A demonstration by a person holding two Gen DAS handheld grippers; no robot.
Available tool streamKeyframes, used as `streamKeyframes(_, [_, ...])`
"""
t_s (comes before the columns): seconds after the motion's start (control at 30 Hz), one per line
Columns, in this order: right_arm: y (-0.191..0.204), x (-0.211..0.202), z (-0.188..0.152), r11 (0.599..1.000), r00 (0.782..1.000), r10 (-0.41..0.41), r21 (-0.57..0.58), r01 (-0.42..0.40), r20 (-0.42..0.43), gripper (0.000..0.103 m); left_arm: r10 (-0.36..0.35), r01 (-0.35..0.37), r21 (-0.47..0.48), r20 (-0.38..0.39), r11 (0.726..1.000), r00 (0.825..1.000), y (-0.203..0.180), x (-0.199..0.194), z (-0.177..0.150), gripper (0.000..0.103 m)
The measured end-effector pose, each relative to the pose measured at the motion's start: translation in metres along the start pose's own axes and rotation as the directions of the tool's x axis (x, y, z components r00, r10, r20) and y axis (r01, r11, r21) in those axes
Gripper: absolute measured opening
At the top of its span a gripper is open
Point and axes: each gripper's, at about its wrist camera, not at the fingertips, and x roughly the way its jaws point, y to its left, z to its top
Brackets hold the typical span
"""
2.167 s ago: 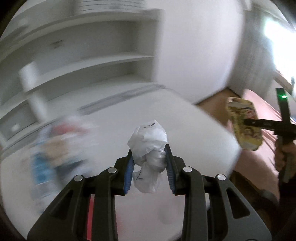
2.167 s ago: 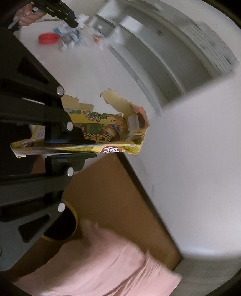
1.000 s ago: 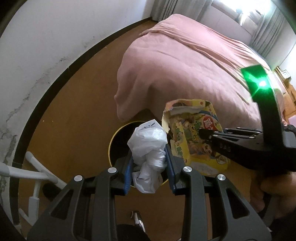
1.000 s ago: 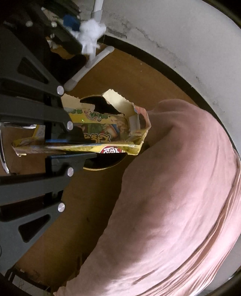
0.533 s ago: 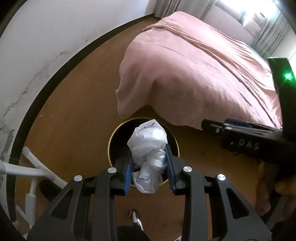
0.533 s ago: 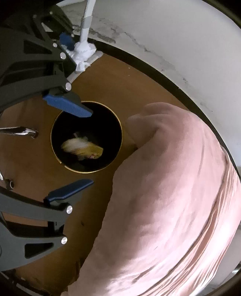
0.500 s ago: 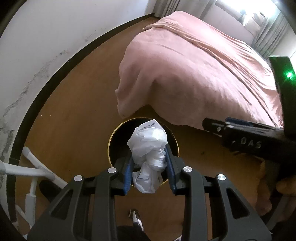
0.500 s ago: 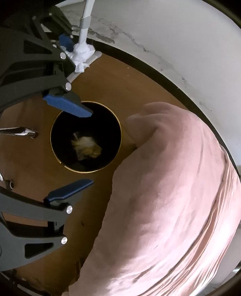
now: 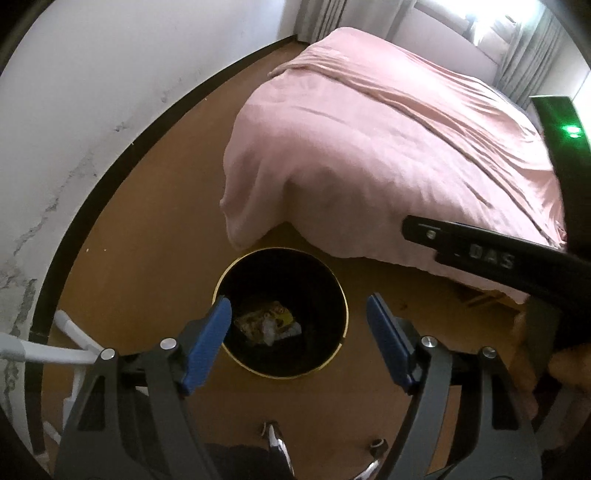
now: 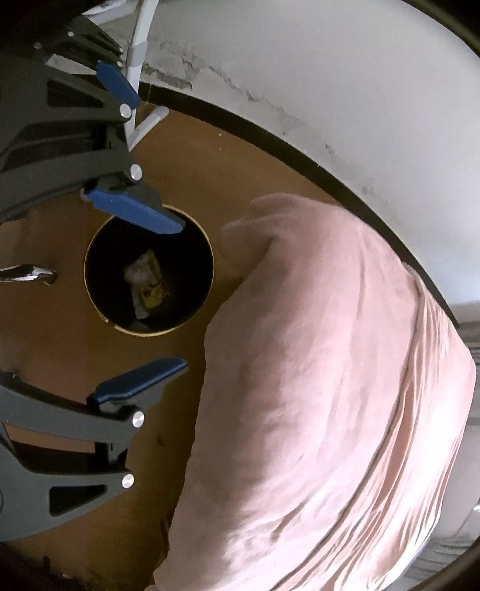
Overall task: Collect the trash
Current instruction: 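Move both tools back over the desk toward the red lid and ring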
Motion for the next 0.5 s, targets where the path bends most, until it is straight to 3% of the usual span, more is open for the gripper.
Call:
streamKeyframes(0.13, [0.015,-0.027,0.003,0.998,0.999,0.034,-0.063,-0.031,0.042,0.068,0.024,-0.024,0.009,0.032,1.0,0.999,-0.006,-0.055,-0.008,0.077])
streamKeyframes(0.27, [0.049,-0.073,0.003,0.98,0.991,0.079,-0.191,-0.056,0.112,0.072,0.03,-0.035,0.033,0.143,0.999,0.989,-0.013,-0.143,-0.028,0.087])
streamKeyframes(0.4, [0.109,-0.132,-0.014,0.921,0.961,0.239,-0.346,-0.178,0.142,0.078,0.119,-0.123,-0.004,0.266,0.992,0.957,0.005,-0.235,-0.064,0.093])
streamKeyframes(0.5, [0.165,-0.166,-0.04,0.822,0.915,0.397,-0.472,-0.32,0.072,0.08,0.246,-0.226,-0.098,0.327,0.969,0.913,0.038,-0.297,-0.103,0.096])
